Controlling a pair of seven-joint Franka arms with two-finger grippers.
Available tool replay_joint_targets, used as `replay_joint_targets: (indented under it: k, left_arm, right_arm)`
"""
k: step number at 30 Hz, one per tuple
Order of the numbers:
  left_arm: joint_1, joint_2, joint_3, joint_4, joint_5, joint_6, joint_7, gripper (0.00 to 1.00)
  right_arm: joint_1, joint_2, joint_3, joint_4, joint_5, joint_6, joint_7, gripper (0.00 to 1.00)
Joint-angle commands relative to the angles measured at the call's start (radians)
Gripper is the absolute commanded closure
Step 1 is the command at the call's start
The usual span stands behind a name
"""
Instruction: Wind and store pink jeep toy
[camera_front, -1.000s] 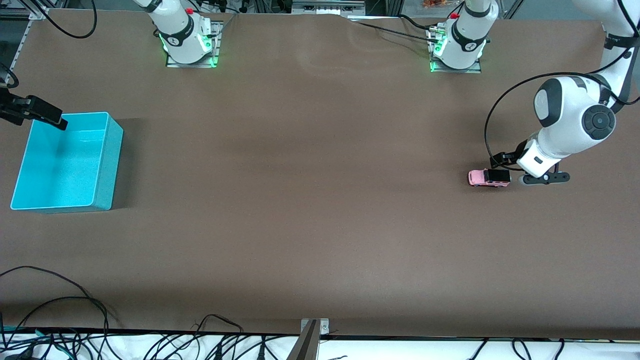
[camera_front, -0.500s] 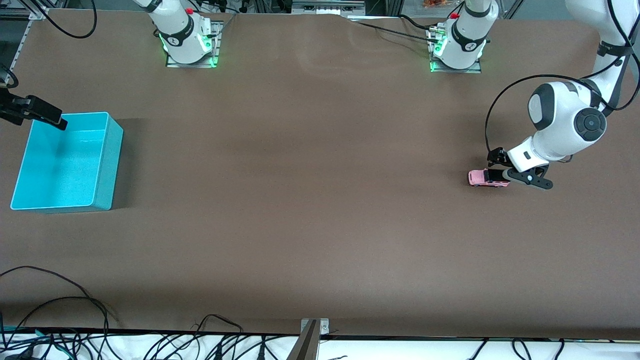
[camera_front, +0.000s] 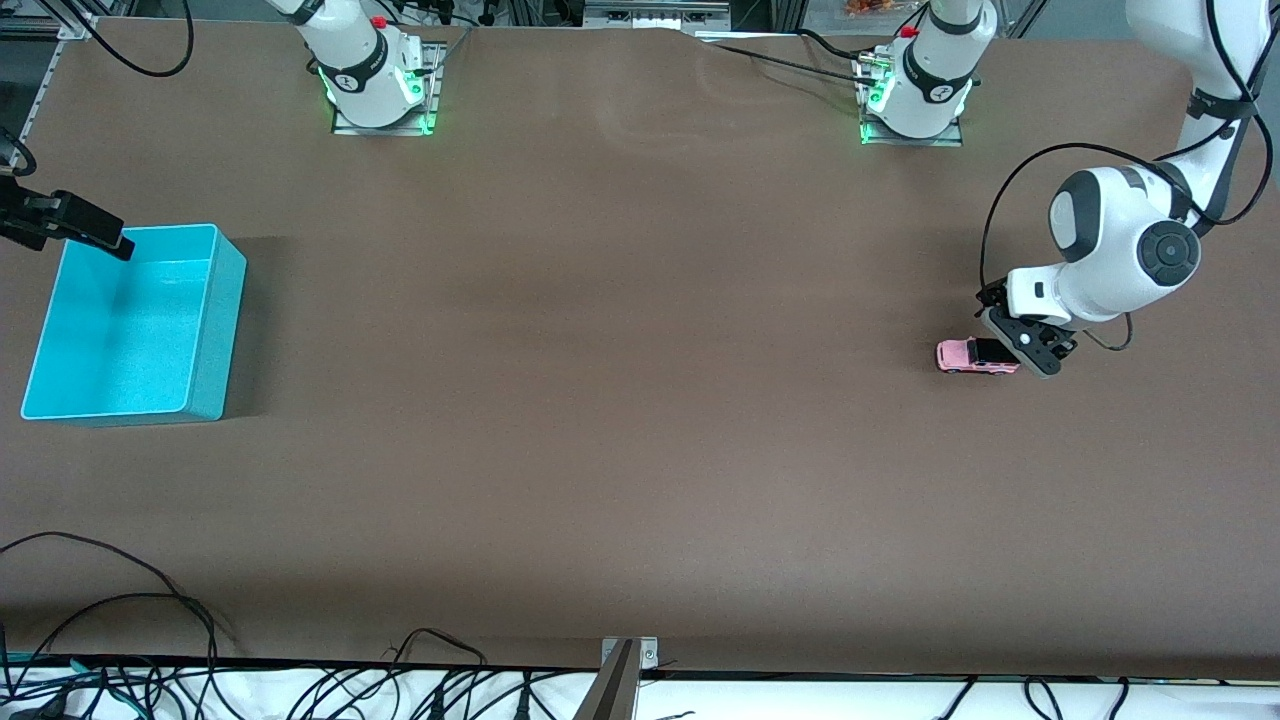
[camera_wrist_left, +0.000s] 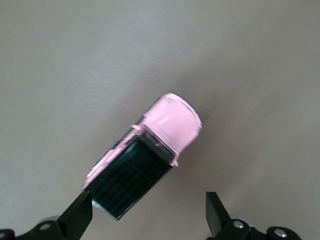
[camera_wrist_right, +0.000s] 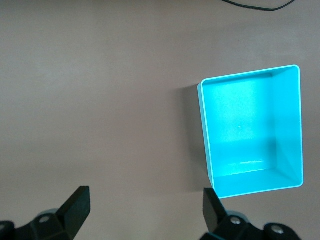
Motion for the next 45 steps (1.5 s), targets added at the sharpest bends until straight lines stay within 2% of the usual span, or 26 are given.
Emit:
replay_joint_targets:
  k: [1, 12, 24, 25, 27, 28, 36, 37, 45]
  left_arm:
    - [0.005, 0.035, -0.002, -0.007, 0.016, 0.088, 0.189, 0.0]
    - [0.001, 0.074, -0.001, -0.004, 0.016, 0.195, 0.383, 0.0]
    - [0.002, 0.111, -0.001, 0.0, 0.016, 0.24, 0.403, 0.0]
    - [0.002, 0.111, -0.002, 0.0, 0.016, 0.24, 0.403, 0.06]
    - [0.002, 0.109, -0.002, -0.002, 0.018, 0.24, 0.404, 0.33]
    - [0.002, 0.111, -0.002, -0.002, 0.018, 0.24, 0.404, 0.42]
    - [0.002, 0.108, -0.002, 0.003, 0.032, 0.238, 0.46, 0.97]
    - [0.002, 0.108, -0.002, 0.003, 0.032, 0.238, 0.461, 1.0]
    - [-0.025, 0.088, -0.008, 0.009, 0.035, 0.238, 0.568, 1.0]
  right_arm:
    - [-0.002, -0.004, -0.003, 0.016, 0.016, -0.019, -0.01, 0.0]
    - [-0.002, -0.004, -0.003, 0.016, 0.016, -0.019, -0.01, 0.0]
    - [-0.002, -0.004, -0.005, 0.016, 0.016, -0.019, -0.01, 0.0]
    - [-0.002, -0.004, -0.003, 0.014, 0.016, -0.019, -0.01, 0.0]
    - [-0.002, -0.004, -0.003, 0.014, 0.016, -0.019, -0.01, 0.0]
    - [-0.002, -0.004, -0.005, 0.016, 0.016, -0.019, -0.01, 0.0]
    - [-0.002, -0.004, -0.003, 0.016, 0.014, -0.019, -0.01, 0.0]
    - [-0.002, -0.004, -0.003, 0.016, 0.016, -0.019, -0.01, 0.0]
    - [-0.002, -0.004, -0.003, 0.016, 0.016, -0.019, -0.01, 0.0]
